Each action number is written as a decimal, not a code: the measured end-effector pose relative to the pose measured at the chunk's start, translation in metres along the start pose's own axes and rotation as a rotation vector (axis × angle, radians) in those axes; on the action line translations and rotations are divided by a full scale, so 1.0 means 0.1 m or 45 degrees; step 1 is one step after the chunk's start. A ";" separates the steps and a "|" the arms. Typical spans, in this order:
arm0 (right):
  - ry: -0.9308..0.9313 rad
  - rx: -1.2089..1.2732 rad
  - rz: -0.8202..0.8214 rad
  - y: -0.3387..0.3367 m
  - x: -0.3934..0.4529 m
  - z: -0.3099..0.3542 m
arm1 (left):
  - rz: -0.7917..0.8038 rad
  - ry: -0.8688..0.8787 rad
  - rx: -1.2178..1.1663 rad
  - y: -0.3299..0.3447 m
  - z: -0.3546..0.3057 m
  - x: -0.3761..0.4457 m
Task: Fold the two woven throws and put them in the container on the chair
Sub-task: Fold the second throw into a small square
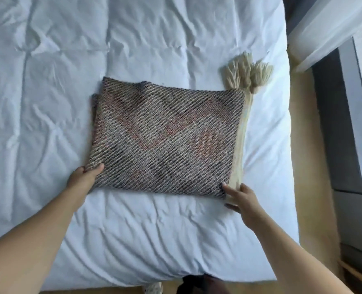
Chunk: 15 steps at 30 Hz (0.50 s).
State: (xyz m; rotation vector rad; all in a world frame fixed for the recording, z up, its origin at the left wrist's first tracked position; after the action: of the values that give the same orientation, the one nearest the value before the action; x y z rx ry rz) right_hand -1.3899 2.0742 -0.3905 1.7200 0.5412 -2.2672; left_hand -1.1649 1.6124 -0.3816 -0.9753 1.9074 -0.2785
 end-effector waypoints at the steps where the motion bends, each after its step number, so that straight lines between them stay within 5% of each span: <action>1: -0.004 0.082 0.018 0.02 -0.02 -0.02 | -0.015 0.020 -0.083 0.01 -0.05 -0.14; 6: -0.052 0.348 -0.011 -0.05 -0.22 -0.04 | -0.024 0.088 -0.242 -0.10 0.12 -0.52; 15: 0.088 -0.120 -0.369 -0.32 -0.87 -1.50 | 0.256 -0.015 0.042 -0.36 1.46 -1.67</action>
State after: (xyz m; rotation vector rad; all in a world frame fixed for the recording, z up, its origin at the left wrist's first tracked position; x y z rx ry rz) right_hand -1.2482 2.1651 -0.3382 1.7767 0.9522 -2.3310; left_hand -0.9860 1.7397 -0.3317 -0.7546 1.9664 -0.1852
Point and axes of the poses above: each hand's wrist, its own x-axis towards the middle knuckle, its own y-axis out of the palm, z = x × y, the point moved 7 cm from there along x, towards the middle knuckle, and after that the axes turned 12 degrees about y, right-handed, at the moved point
